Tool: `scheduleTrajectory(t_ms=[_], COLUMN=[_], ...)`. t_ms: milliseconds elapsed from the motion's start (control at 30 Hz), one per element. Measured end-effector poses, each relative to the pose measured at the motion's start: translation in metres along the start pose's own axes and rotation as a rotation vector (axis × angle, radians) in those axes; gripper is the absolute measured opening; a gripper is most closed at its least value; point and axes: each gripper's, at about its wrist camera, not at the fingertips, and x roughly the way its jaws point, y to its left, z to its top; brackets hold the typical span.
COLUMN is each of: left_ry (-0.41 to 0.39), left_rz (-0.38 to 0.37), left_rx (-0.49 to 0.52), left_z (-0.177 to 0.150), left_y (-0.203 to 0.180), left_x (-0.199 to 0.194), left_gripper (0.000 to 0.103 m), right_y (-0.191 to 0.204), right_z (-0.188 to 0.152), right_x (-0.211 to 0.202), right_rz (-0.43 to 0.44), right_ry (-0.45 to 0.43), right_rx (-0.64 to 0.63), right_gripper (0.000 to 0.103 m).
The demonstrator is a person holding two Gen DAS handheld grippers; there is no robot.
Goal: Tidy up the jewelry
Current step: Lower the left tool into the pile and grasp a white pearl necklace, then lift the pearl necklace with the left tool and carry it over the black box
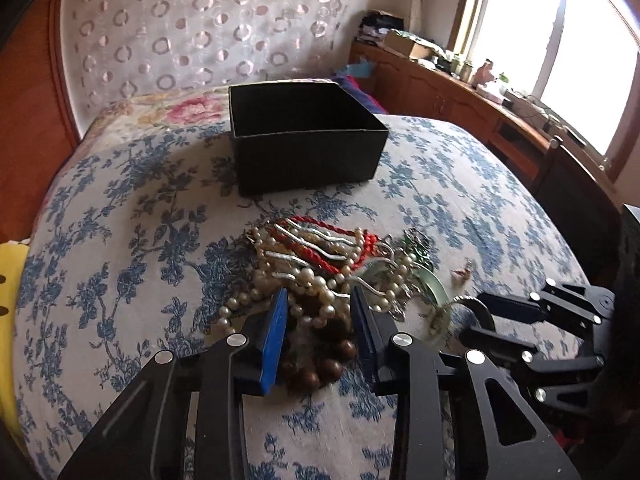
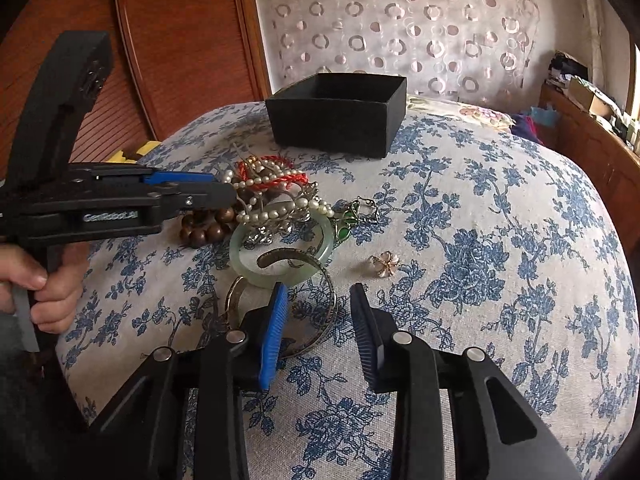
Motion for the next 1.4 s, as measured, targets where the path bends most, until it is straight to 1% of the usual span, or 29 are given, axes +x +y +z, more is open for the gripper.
scheduleTrajectory(t_ms=[33, 67, 100, 133, 167, 200, 233, 300, 333, 600, 700, 767, 800, 833, 967, 1233, 1400], left_ry=[0.0, 0.001, -0.001, -0.002, -0.004, -0.013, -0.016, -0.033, -0.05, -0.109, -0.14, -0.161, -0.167, -0.177, -0.207, -0.271, -0.309], left_rz=[0.005, 0.015, 0.024, 0.019, 0.012, 0.005, 0.007, 0.036, 0.039, 0.078, 0.087, 0.094, 0.098, 0.104, 0.116, 0.123, 0.121], left_rx=[0.0, -0.001, 0.0, -0.001, -0.004, -0.003, -0.001, 0.0, -0.002, -0.042, -0.055, -0.057, -0.056, -0.056, -0.069, -0.067, -0.053], left_z=[0.0, 0.001, 0.0, 0.001, 0.001, 0.0, 0.001, 0.001, 0.001, 0.005, 0.008, 0.012, 0.013, 0.014, 0.019, 0.032, 0.045], left_y=[0.0, 0.001, 0.002, 0.003, 0.005, 0.006, 0.007, 0.01, 0.014, 0.041, 0.049, 0.054, 0.054, 0.056, 0.065, 0.071, 0.068], left_x=[0.001, 0.001, 0.001, 0.001, 0.001, -0.002, -0.004, -0.011, -0.016, -0.037, -0.048, -0.055, -0.056, -0.059, -0.069, -0.091, -0.103], left_gripper=[0.028, 0.023, 0.021, 0.021, 0.018, 0.008, 0.007, 0.007, 0.007, 0.007, 0.007, 0.007, 0.007, 0.007, 0.007, 0.007, 0.007], right_y=[0.0, 0.0, -0.001, -0.001, -0.001, -0.001, -0.001, -0.001, -0.001, 0.001, 0.003, 0.004, 0.004, 0.003, 0.004, 0.007, 0.008], right_z=[0.0, 0.0, 0.0, 0.0, 0.0, 0.0, -0.001, -0.001, -0.001, -0.001, 0.0, 0.0, 0.0, 0.0, 0.002, 0.014, 0.029], right_x=[0.0, 0.0, 0.0, 0.0, 0.0, 0.0, 0.001, 0.001, 0.001, 0.002, 0.002, 0.003, 0.004, 0.004, 0.004, -0.006, -0.014], right_rz=[0.002, 0.005, 0.005, 0.007, 0.008, 0.008, 0.009, 0.011, 0.011, 0.01, 0.001, -0.011, -0.014, -0.017, -0.027, -0.033, -0.048], right_ry=[-0.001, -0.001, -0.002, -0.002, -0.002, -0.001, -0.001, -0.001, 0.0, 0.009, 0.014, 0.017, 0.018, 0.019, 0.024, -0.004, -0.037], right_rx=[0.0, 0.001, 0.002, 0.001, 0.002, 0.003, 0.004, 0.006, 0.007, 0.004, -0.005, -0.011, -0.013, -0.015, -0.03, -0.058, -0.084], right_gripper=[0.035, 0.035, 0.035, 0.035, 0.035, 0.035, 0.035, 0.035, 0.035, 0.035, 0.029, 0.019, 0.018, 0.014, 0.008, 0.008, 0.008])
